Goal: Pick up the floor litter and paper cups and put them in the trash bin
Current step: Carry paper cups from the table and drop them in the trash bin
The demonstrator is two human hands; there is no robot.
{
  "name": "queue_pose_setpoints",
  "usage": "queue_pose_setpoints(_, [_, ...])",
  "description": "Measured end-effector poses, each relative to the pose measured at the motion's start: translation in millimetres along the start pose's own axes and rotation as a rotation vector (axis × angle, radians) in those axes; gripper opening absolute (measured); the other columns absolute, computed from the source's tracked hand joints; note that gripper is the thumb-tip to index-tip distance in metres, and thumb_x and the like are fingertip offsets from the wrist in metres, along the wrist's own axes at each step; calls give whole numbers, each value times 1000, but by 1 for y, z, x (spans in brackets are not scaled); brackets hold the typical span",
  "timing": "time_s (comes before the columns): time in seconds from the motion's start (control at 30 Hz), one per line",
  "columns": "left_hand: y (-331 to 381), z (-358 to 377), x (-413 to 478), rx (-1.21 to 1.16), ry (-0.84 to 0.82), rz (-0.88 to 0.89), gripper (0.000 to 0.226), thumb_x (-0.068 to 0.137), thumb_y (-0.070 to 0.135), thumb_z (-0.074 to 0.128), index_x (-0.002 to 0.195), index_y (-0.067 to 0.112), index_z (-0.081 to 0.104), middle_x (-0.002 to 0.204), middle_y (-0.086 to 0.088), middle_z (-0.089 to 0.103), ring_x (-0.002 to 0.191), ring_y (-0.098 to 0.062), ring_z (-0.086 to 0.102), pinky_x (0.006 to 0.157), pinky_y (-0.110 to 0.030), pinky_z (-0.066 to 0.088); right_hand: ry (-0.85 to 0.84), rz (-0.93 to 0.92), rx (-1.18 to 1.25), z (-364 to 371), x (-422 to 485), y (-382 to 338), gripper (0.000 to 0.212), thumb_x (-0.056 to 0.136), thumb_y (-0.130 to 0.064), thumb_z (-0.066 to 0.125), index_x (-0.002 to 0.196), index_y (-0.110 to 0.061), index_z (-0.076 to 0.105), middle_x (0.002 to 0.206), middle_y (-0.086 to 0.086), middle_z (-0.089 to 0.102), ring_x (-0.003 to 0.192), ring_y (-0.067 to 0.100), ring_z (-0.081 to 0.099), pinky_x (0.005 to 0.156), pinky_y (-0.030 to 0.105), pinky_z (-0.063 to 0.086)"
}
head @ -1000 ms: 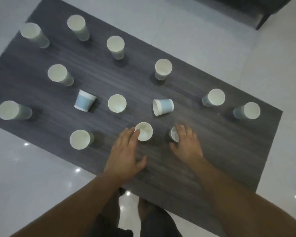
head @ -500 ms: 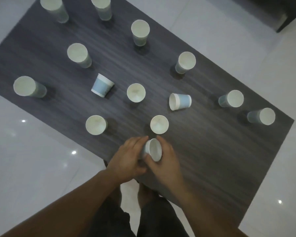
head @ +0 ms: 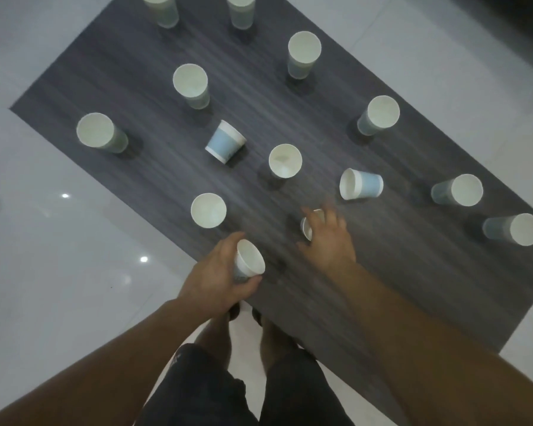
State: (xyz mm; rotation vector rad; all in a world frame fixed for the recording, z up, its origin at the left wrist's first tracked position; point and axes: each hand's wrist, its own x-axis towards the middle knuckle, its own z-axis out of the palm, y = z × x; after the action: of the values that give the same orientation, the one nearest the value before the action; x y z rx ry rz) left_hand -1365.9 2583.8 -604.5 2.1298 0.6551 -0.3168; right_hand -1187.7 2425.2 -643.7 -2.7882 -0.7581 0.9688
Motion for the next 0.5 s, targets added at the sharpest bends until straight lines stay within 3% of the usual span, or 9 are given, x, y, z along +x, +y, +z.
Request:
queue_pose_setpoints(0.1, [9,-13,-2,39,54,4,79,71,49,77,135,31,35,128,7,51,108,-8,48,91,-29,47,15,42,93,4,-10,-6,67,84,-29,66,145,-28,38,145,7,32,127,32,35,100,40,41])
queue_pose_setpoints(0.3, [62,-63,-14,182,150,69,79,67,56,74,133,31,38,126,3,50,113,-15,47,88,-37,48,64,22,224,-39,-71,-28,68,83,-35,64,145,-28,36,139,4,37,124,27,38,90,37,44])
queue_pose_setpoints(0.5, [122,-113,-30,136,98,118,62,71,49,74,122,35,43,115,13,52,107,-8,50,85,-28,46,162,12,270,-106,-126,-35,66,85,-37,62,144,-23,37,142,0,36,122,25,41,91,33,42])
